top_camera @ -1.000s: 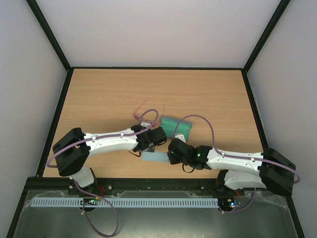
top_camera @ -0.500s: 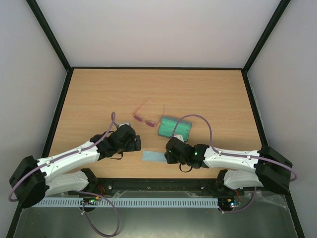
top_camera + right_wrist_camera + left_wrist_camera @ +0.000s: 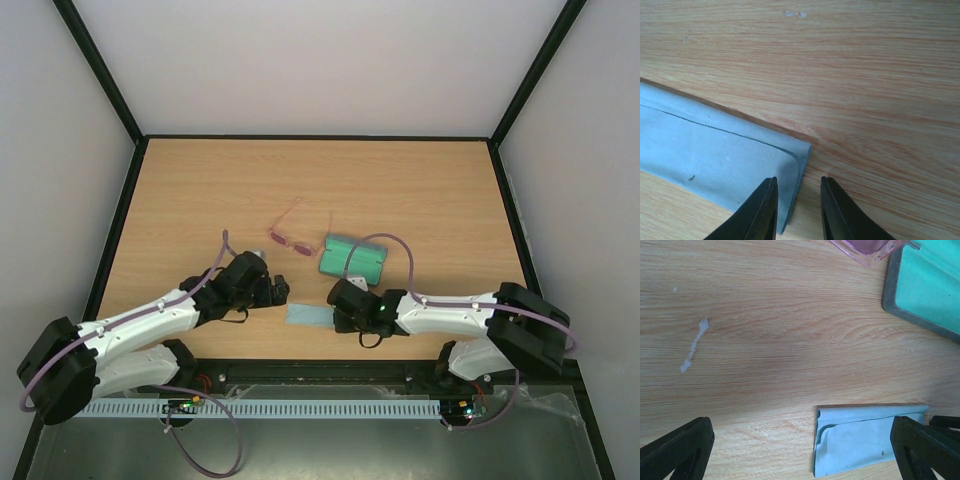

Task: Organize the sunglasses
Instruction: Move the glasses cleaning cloth to the center of the board.

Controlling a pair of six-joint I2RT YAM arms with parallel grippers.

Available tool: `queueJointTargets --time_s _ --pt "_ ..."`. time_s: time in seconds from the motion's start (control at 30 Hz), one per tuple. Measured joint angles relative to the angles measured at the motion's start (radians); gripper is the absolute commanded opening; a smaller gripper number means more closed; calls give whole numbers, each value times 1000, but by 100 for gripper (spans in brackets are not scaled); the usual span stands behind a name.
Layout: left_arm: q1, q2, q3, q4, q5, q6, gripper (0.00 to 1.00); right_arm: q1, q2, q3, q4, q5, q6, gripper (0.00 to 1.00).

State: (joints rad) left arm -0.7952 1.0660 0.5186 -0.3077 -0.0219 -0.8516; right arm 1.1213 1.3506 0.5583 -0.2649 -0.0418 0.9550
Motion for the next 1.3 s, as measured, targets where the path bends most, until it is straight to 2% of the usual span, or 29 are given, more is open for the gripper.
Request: queueJointTargets --time_s 0.33,0.8,1.3 --pt "0 15 0 12 10 0 99 1 64 51 -12 33 -5 19" --pt "0 43 0 35 23 0 99 32 84 58 -9 76 0 18" --pt "0 47 -3 48 25 3 99 50 105 55 48 81 29 6"
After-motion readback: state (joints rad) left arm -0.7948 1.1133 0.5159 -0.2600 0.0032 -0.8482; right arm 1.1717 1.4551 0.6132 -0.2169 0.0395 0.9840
